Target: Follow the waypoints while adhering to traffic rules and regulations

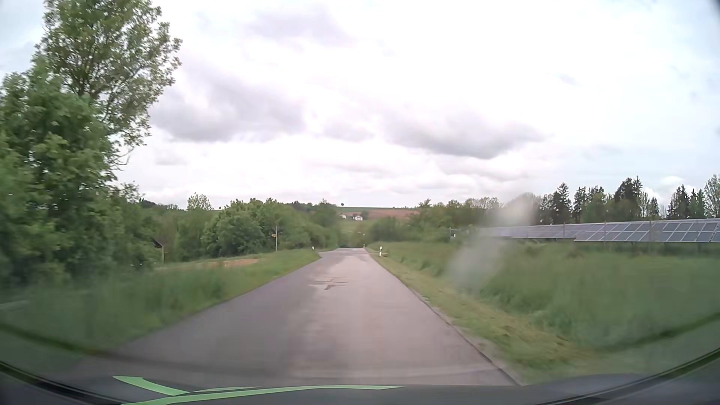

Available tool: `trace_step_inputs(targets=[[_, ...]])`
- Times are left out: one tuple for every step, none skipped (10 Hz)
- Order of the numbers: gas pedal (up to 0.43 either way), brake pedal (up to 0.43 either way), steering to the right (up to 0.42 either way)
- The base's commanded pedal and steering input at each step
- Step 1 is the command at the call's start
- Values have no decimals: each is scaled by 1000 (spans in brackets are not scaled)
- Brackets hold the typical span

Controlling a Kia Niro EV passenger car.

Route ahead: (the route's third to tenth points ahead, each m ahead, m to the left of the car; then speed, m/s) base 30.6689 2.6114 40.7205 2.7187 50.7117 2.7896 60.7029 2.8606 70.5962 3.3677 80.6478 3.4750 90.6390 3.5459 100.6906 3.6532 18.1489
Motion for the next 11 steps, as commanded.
trace_step_inputs(targets=[[98, 0, 2], [98, 0, 2], [98, 0, 2], [98, 0, 1], [98, 0, 1], [98, 0, 1], [98, 0, 1], [98, 0, 0], [98, 0, 0], [98, 0, 0], [98, 0, 0]])
